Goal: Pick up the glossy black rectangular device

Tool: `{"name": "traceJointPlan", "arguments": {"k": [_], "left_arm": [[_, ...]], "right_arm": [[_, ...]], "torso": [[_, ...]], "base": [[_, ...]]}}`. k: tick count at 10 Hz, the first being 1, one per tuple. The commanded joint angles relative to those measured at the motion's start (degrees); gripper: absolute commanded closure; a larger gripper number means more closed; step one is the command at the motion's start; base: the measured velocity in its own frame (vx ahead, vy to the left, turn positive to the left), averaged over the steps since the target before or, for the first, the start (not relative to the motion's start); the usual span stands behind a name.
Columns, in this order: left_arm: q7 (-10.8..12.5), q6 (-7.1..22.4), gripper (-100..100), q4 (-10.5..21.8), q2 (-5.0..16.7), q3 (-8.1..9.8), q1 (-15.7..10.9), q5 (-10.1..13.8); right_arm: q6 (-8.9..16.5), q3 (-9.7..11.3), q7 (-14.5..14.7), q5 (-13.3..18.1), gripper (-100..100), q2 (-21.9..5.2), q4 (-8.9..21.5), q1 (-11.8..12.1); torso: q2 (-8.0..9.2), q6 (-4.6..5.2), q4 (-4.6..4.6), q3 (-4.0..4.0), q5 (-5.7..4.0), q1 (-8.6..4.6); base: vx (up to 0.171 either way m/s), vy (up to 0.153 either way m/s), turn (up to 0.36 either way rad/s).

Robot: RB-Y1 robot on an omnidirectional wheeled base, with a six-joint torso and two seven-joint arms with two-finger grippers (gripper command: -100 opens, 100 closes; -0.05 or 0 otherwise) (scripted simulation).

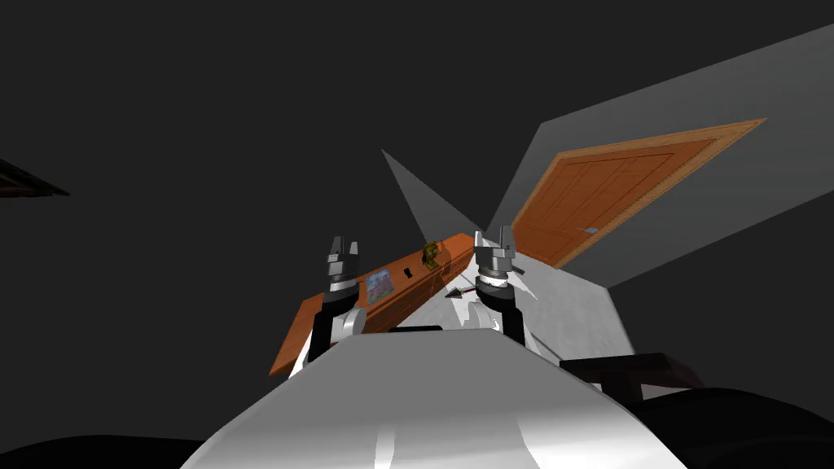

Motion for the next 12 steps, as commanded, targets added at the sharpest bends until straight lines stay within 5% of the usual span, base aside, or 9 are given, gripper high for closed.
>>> {"name": "traceJointPlan", "arguments": {"k": [1, 5, 12], "left_arm": [[0.4, 0.3, -100, 0.2, 1.7, 0.38, 0.1, 0.2], [3.1, 2.9, -100, 2.5, 6.8, 2.68, 1.1, 1.8], [7.4, 11.4, -100, 9.6, 11.3, 7.55, 2.7, 6.8]], "right_arm": [[0.0, 0.0, 0.0, 0.0, 0, 0.0, 0.0, 0.0], [0.0, 0.0, 0.0, 0.0, 0, 0.0, 0.0, 0.0], [0.0, 0.0, 0.0, 0.0, 0, 0.0, 0.0, 0.0]], "torso": [[0.0, 0.0, 0.0, 0.0, 0.0, 0.0], [0.2, 0.02, 0.04, 0.11, -0.01, 0.0], [0.07, 0.02, 0.02, 0.04, 0.03, 0.11]], "base": [[-0.027, -0.01, -0.073], [-0.053, -0.008, -0.236], [-0.029, 0.012, -0.375]]}}
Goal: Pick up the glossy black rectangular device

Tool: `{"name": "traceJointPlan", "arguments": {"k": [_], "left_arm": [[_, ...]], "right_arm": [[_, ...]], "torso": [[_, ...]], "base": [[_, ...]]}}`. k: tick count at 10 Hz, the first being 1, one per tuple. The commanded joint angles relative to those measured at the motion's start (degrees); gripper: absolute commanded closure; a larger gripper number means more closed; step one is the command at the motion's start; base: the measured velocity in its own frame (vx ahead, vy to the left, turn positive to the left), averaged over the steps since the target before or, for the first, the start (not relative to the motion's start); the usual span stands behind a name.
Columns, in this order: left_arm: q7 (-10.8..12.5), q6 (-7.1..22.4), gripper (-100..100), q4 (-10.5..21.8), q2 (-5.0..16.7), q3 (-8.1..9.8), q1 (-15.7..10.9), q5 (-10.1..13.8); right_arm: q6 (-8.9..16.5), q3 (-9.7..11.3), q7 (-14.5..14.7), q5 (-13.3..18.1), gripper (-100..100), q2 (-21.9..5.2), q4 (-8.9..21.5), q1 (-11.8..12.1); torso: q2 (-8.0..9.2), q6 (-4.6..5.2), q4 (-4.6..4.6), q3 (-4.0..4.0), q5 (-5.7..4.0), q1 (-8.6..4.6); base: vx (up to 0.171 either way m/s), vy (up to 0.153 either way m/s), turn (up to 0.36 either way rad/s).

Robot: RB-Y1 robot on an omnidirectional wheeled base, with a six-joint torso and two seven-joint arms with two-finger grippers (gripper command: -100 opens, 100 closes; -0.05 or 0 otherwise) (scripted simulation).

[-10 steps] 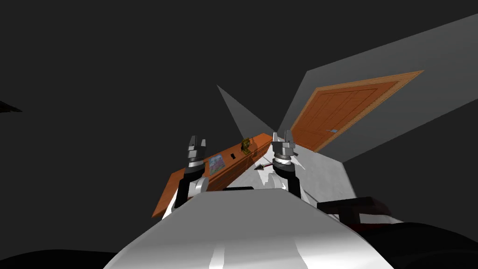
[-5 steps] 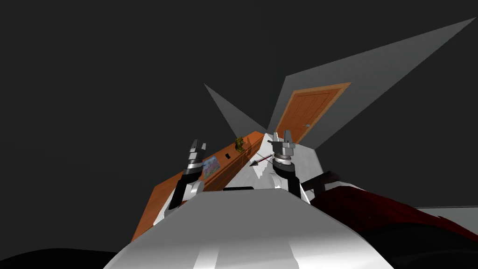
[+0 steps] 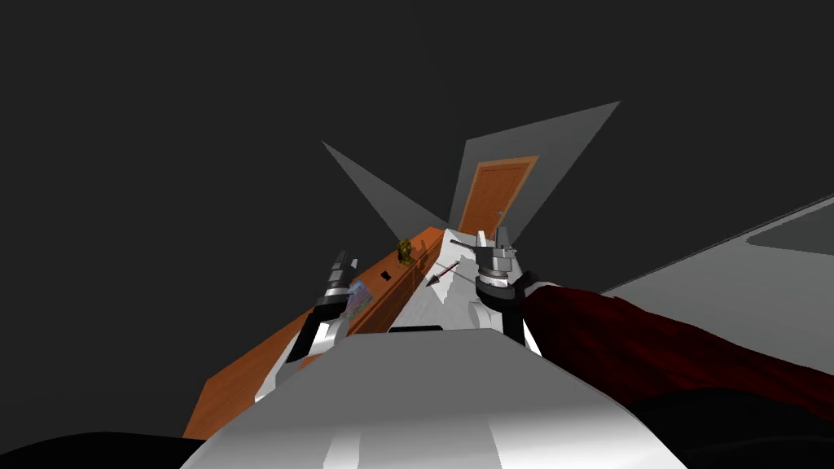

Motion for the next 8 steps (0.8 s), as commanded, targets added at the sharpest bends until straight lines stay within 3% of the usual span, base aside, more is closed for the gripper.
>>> {"name": "traceJointPlan", "arguments": {"k": [1, 2, 4, 7, 8], "left_arm": [[0.9, 2.9, -100, 2.2, 1.4, 1.33, 0.5, 1.7], [0.9, 3.0, -100, 2.2, 1.4, 1.33, 0.5, 1.7], [1.3, 7.0, -100, 5.2, 3.0, 2.47, 0.7, 3.9], [1.3, 9.2, -100, 7.5, 3.7, 2.94, 0.7, 5.0], [1.2, 11.5, -100, 9.3, 4.6, 3.35, 0.7, 6.2]], "right_arm": [[0.0, 0.0, 0.0, 0.0, 0, 0.0, 0.0, 0.0], [0.0, 0.0, 0.0, 0.0, 0, 0.0, 0.0, 0.0], [0.0, 0.0, 0.0, 0.0, 0, 0.0, 0.0, 0.0], [0.0, 0.0, 0.0, 0.0, 0, 0.0, 0.0, 0.0], [0.0, 0.0, 0.0, 0.0, 0, 0.0, 0.0, 0.0]], "torso": [[0.0, 0.0, 0.0, 0.0, 0.0, 0.0], [-0.01, -0.01, 0.0, -0.01, 0.01, 0.02], [-0.08, -0.01, -0.02, -0.05, 0.0, -0.01], [-0.12, -0.02, -0.03, -0.07, 0.0, -0.01], [-0.12, -0.06, -0.03, -0.07, 0.0, -0.01]], "base": [[-0.008, 0.016, -0.384], [-0.003, 0.015, -0.097], [0.008, 0.006, -0.31], [0.011, 0.01, -0.199], [0.014, 0.004, -0.296]]}}
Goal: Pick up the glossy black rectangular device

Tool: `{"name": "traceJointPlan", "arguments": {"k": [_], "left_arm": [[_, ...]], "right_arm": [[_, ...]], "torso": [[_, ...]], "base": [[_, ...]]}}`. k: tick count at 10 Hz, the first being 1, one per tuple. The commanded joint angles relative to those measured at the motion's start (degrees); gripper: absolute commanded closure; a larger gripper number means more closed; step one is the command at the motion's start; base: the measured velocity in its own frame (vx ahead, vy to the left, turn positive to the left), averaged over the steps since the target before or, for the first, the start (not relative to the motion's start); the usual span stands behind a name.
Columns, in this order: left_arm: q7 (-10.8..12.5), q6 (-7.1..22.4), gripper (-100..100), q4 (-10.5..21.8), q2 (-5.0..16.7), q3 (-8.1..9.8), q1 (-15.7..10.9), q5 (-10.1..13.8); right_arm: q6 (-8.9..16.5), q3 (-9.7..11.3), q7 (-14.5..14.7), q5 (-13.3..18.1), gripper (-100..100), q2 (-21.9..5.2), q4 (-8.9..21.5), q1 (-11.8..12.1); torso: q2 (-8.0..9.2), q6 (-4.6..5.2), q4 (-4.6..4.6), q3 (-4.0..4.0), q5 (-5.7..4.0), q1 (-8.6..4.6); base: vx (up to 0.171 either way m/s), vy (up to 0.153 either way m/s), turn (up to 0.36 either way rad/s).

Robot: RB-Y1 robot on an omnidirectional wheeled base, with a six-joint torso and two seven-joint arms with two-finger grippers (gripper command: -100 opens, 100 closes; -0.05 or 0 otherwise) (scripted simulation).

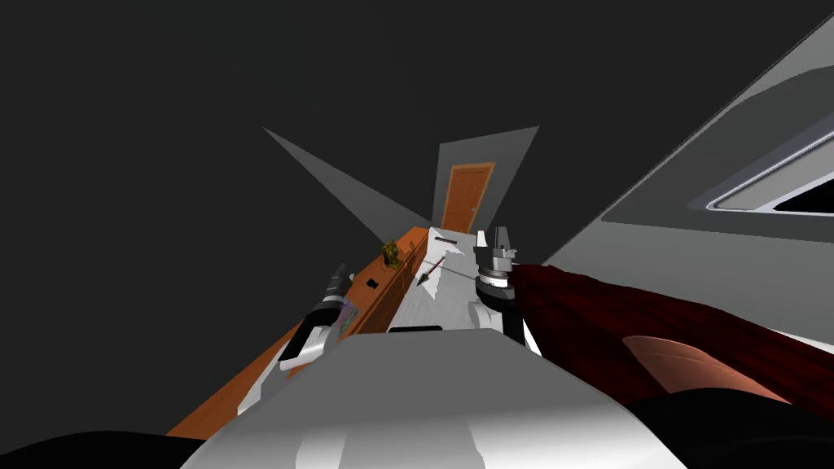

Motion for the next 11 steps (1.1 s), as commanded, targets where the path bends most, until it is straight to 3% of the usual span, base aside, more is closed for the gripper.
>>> {"name": "traceJointPlan", "arguments": {"k": [1, 4, 5, 6, 7, 8, 11], "left_arm": [[-0.4, 2.9, -100, 2.9, 1.1, 0.51, -0.3, 1.8], [-0.7, 6.3, -100, 5.6, 2.0, 0.76, -0.4, 3.1], [-1.2, 8.7, -100, 7.6, 3.0, 0.92, -0.5, 4.4], [-1.2, 8.9, -100, 7.8, 3.0, 0.92, -0.5, 4.4], [-1.9, 11.2, -100, 10.2, 4.0, 1.0, -0.7, 5.7], [-1.9, 11.6, -100, 10.2, 4.0, 1.0, -0.7, 5.7], [-3.5, 16.1, -100, 14.8, 6.4, 0.93, -1.2, 8.4]], "right_arm": [[0.0, 0.0, 0.0, 0.0, 0, 0.0, 0.0, 0.0], [0.0, 0.0, 0.0, 0.0, 0, 0.0, 0.0, 0.0], [0.0, 0.0, 0.0, 0.0, 0, 0.0, 0.0, 0.0], [0.0, 0.0, 0.0, 0.0, 0, 0.0, 0.0, 0.0], [0.0, 0.0, 0.0, 0.0, 0, 0.0, 0.0, 0.0], [0.0, 0.0, 0.0, 0.0, 0, 0.0, 0.0, 0.0], [0.0, 0.0, 0.0, 0.0, 0, 0.0, 0.0, 0.0]], "torso": [[0.0, 0.0, 0.0, 0.0, 0.0, 0.0], [-0.07, -0.01, -0.01, -0.03, 0.0, 0.02], [-0.06, -0.06, -0.02, -0.04, 0.0, 0.01], [-0.07, -0.01, -0.01, -0.04, 0.0, 0.01], [-0.04, -0.07, -0.01, -0.02, -0.01, 0.0], [-0.07, -0.03, -0.02, -0.04, 0.0, 0.0], [-0.09, -0.07, -0.02, -0.05, 0.0, 0.03]], "base": [[0.026, 0.013, -0.456], [0.026, 0.015, -0.152], [0.027, 0.009, -0.262], [0.021, 0.011, -0.15], [0.036, 0.007, -0.258], [0.027, 0.015, -0.108], [0.037, 0.018, -0.185]]}}
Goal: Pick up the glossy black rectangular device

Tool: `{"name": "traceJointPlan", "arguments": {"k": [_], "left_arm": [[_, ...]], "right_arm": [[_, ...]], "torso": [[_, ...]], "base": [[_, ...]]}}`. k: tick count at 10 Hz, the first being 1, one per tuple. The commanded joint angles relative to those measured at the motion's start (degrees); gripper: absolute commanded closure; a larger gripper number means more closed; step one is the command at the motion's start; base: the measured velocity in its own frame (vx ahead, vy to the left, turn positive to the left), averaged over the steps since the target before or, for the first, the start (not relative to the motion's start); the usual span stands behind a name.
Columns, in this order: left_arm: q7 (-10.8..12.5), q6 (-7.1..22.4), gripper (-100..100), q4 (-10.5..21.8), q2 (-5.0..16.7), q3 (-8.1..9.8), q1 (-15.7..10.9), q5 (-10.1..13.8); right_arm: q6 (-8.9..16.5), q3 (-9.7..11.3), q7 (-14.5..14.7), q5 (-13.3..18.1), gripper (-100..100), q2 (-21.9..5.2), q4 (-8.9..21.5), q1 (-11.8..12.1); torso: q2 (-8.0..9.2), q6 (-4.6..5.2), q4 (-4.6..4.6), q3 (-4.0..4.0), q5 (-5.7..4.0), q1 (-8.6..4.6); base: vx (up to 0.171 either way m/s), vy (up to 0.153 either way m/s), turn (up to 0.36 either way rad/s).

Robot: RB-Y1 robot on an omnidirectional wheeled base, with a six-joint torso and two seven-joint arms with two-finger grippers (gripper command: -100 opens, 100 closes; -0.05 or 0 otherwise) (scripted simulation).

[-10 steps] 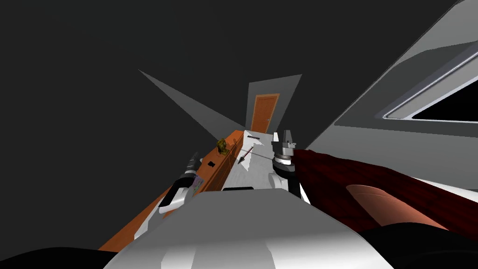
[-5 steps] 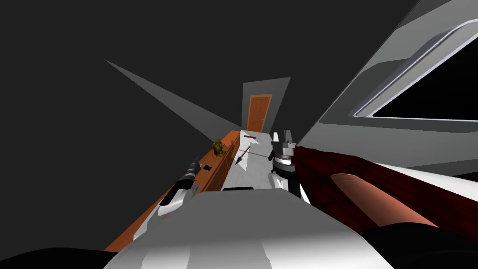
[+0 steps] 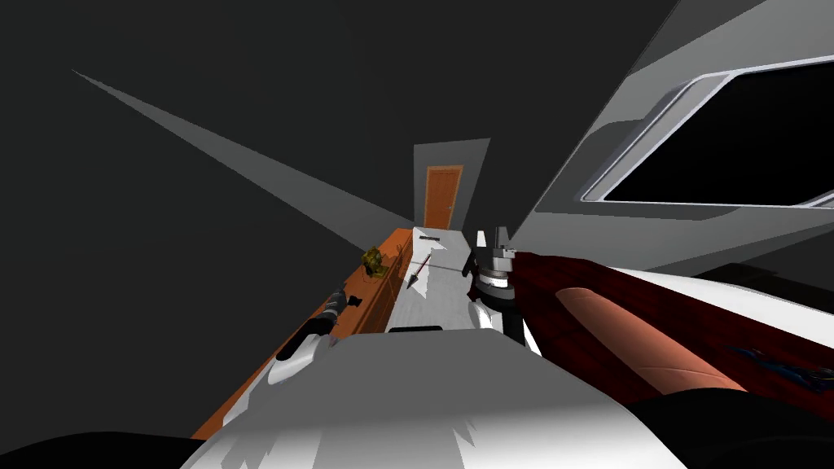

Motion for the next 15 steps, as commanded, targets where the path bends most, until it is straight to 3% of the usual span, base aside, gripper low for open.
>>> {"name": "traceJointPlan", "arguments": {"k": [1, 2, 4, 5, 8, 9, 10, 15], "left_arm": [[-0.4, 2.6, -100, 1.3, 0.8, 0.21, -0.5, 0.8], [-1.4, 4.0, -100, 3.7, 2.1, 0.08, -0.8, 2.1], [-1.4, 5.4, -100, 3.7, 2.1, 0.08, -0.8, 2.1], [-2.4, 7.8, -100, 6.1, 3.5, -0.12, -1.2, 3.4], [-3.6, 11.0, -100, 8.5, 4.8, -0.38, -1.5, 4.8], [-4.8, 12.8, -100, 10.9, 6.2, -0.7, -1.9, 6.1], [-4.8, 13.7, -100, 10.9, 6.2, -0.7, -1.9, 6.1], [-8.7, 20.9, -100, 17.6, 10.4, -2.09, -3.1, 9.7]], "right_arm": [[0.0, 0.0, 0.0, 0.0, 0, 0.0, 0.0, 0.0], [0.0, 0.0, 0.0, 0.0, 0, 0.0, 0.0, 0.0], [0.0, 0.0, 0.0, 0.0, 0, 0.0, 0.0, 0.0], [0.0, 0.0, 0.0, 0.0, 0, 0.0, 0.0, 0.0], [0.0, 0.0, 0.0, 0.0, 0, 0.0, 0.0, 0.0], [0.0, 0.0, 0.0, 0.0, 0, 0.0, 0.0, 0.0], [0.0, 0.0, 0.0, 0.0, 0, 0.0, 0.0, 0.0], [0.0, 0.0, 0.0, 0.0, 0, 0.0, 0.0, 0.0]], "torso": [[0.0, 0.0, 0.0, 0.0, 0.0, 0.0], [0.01, -0.03, 0.0, 0.0, 0.0, -0.01], [-0.01, -0.05, 0.0, -0.01, 0.0, 0.01], [0.06, -0.06, 0.01, 0.03, -0.01, -0.06], [-0.03, -0.02, -0.01, -0.02, 0.0, 0.0], [-0.03, -0.05, -0.01, -0.02, 0.0, 0.0], [-0.05, -0.01, -0.01, -0.03, 0.0, 0.02], [-0.01, -0.05, -0.01, -0.01, -0.01, -0.04]], "base": [[0.035, 0.016, -0.142], [0.045, 0.022, -0.254], [0.025, 0.015, -0.019], [0.026, 0.005, -0.147], [0.042, 0.019, -0.15], [0.046, 0.026, -0.161], [0.036, 0.027, -0.08], [0.043, 0.022, -0.113]]}}
